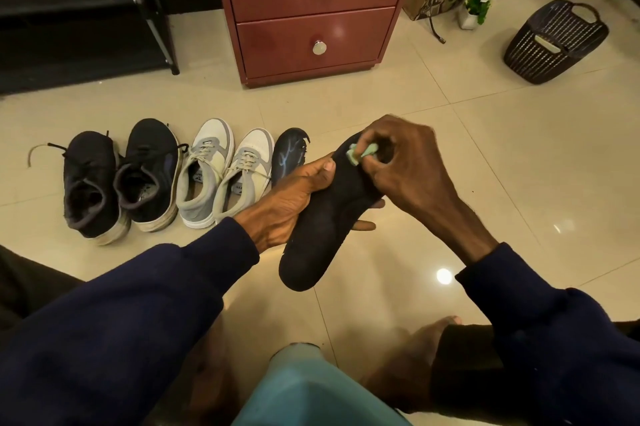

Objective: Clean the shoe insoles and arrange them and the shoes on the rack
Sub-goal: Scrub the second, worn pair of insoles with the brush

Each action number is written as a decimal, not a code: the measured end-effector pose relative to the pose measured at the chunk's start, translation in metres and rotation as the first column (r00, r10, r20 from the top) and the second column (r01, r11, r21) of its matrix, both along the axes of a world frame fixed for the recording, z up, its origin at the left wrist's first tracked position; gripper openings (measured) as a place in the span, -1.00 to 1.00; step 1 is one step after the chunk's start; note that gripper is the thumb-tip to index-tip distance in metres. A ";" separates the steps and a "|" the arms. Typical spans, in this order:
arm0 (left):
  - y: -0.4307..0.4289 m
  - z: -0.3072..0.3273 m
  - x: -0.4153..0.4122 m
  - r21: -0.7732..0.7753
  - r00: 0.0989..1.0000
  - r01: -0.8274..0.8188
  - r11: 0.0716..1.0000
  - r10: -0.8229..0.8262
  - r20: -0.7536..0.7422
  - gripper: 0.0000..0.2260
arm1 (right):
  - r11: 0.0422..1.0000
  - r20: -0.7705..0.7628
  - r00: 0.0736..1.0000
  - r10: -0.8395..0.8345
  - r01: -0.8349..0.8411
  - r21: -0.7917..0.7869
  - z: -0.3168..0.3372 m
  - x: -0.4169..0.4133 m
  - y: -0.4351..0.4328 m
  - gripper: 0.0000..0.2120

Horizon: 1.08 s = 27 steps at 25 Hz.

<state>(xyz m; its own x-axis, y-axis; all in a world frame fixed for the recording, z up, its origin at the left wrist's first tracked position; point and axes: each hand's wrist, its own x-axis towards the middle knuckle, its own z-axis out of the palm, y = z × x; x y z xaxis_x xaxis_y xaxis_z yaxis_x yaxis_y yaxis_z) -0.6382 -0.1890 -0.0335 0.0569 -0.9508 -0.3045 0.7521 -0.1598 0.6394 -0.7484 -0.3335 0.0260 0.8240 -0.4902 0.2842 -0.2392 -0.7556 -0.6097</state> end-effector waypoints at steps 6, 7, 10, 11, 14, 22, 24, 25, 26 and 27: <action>0.004 0.000 0.006 -0.042 0.999 0.053 0.998 -0.053 0.004 -0.57 | 0.999 0.002 1.000 0.010 -0.010 0.044 0.001 0.002 -0.003 -0.83; 0.005 0.000 0.008 -0.041 0.999 0.041 0.998 -0.041 0.003 -0.57 | 0.995 -0.019 0.997 0.076 -0.075 0.060 0.003 0.004 0.002 -0.83; 0.010 -0.001 0.011 -0.042 0.999 0.026 0.999 -0.027 -0.024 -0.56 | 0.998 -0.016 0.998 -0.055 0.055 -0.016 -0.001 0.006 -0.009 -0.84; 0.011 0.000 0.011 -0.040 0.999 0.017 0.999 -0.019 -0.049 -0.57 | 0.995 -0.006 0.996 -0.094 0.094 -0.030 -0.001 0.005 -0.011 -0.83; 0.011 0.002 0.014 0.014 0.991 -0.082 0.996 0.084 -0.105 -0.58 | 0.982 -0.025 0.991 0.134 -0.129 0.138 0.000 0.008 0.014 -0.80; 0.006 -0.004 0.021 0.206 0.967 -0.230 0.951 0.248 -0.063 -0.54 | 0.979 -0.061 0.982 0.180 -0.173 0.105 -0.013 0.008 0.041 -0.76; 0.004 -0.004 0.024 0.238 0.962 -0.259 0.936 0.271 -0.021 -0.55 | 0.915 -0.090 0.931 0.355 -0.326 0.236 -0.013 0.007 0.057 -0.78; 0.003 -0.005 0.025 0.243 0.958 -0.270 0.932 0.286 -0.033 -0.56 | 0.916 -0.093 0.934 0.344 -0.312 0.252 -0.015 0.007 0.054 -0.79; 0.001 -0.005 0.025 0.242 0.952 -0.275 0.931 0.299 -0.070 -0.56 | 0.941 -0.081 0.959 0.273 -0.248 0.232 -0.019 0.008 0.046 -0.80; -0.001 -0.008 0.024 0.252 0.941 -0.282 0.926 0.318 -0.114 -0.55 | 0.968 -0.064 0.982 0.175 -0.160 0.194 -0.024 0.008 0.035 -0.80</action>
<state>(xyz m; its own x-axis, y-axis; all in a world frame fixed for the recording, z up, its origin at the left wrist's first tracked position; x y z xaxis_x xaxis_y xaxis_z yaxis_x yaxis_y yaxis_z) -0.6145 -0.1899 -0.0413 0.2655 -0.7996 -0.5387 0.8715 -0.0399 0.4888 -0.7406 -0.2982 0.0016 0.9152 -0.3814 0.1304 -0.1727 -0.6633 -0.7282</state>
